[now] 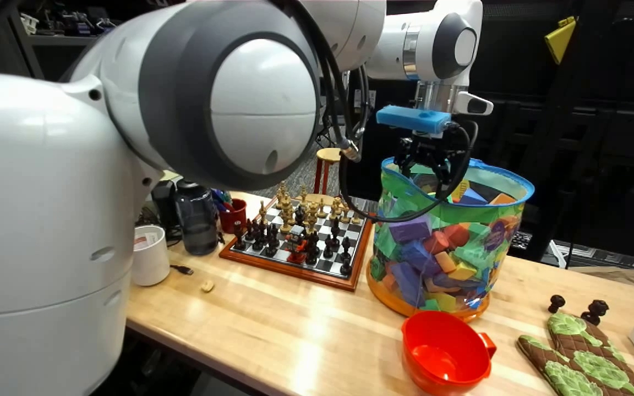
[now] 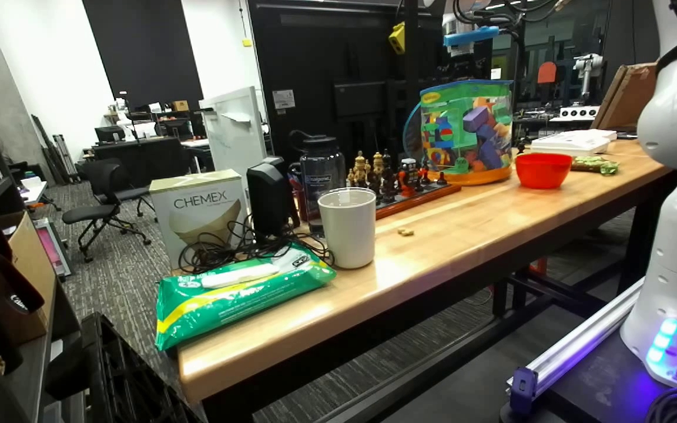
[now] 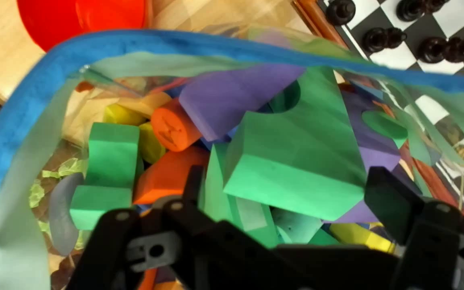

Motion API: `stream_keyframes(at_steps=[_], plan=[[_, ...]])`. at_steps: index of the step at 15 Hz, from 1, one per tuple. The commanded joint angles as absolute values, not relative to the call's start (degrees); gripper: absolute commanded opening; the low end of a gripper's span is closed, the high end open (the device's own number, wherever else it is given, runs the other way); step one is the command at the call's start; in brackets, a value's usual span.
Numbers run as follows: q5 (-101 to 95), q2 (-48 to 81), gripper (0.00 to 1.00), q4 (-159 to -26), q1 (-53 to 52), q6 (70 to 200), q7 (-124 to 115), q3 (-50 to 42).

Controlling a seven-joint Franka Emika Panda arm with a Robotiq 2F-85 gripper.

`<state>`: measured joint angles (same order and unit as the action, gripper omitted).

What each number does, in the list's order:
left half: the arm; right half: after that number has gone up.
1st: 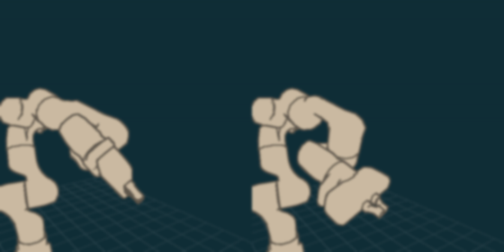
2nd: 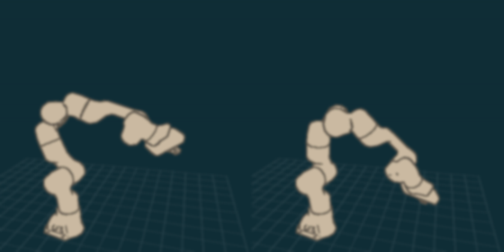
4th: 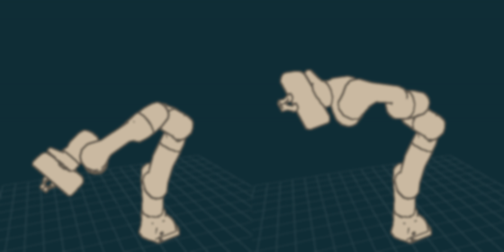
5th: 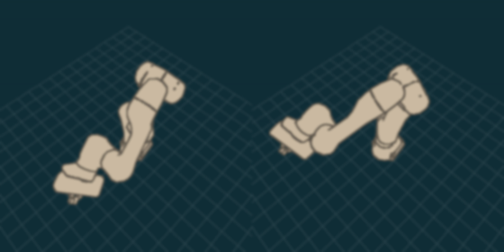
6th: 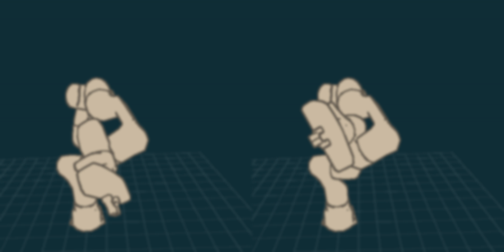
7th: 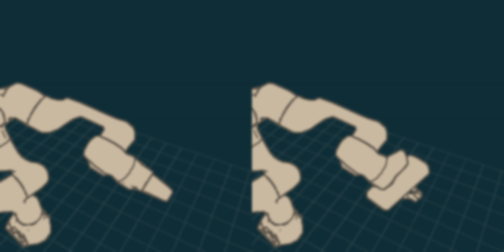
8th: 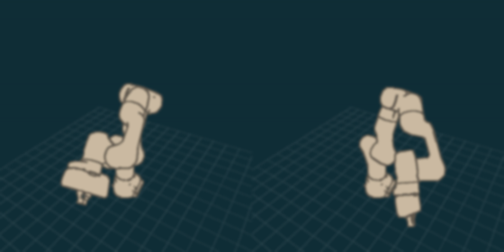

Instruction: Remove the green block from the bag.

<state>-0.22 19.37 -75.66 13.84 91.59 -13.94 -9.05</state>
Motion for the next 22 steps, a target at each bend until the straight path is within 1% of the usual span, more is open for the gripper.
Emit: stream_keyframes(at_steps=[1, 5, 8, 17, 22], plan=[[1.0, 18.7, 1.00, -76.9, 14.1, 87.0, -6.2, -8.9], [0.6, 19.9, 1.00, -75.7, 14.5, 82.4, 3.3, -8.7], [0.6, 20.2, 1.00, -75.3, 15.0, 81.7, 7.7, -8.7], [1.3, 19.3, 1.00, -76.6, 16.5, 91.6, 20.1, -8.2], [5.8, 20.3, 1.00, -75.3, 17.6, 90.1, 27.0, -7.3]])
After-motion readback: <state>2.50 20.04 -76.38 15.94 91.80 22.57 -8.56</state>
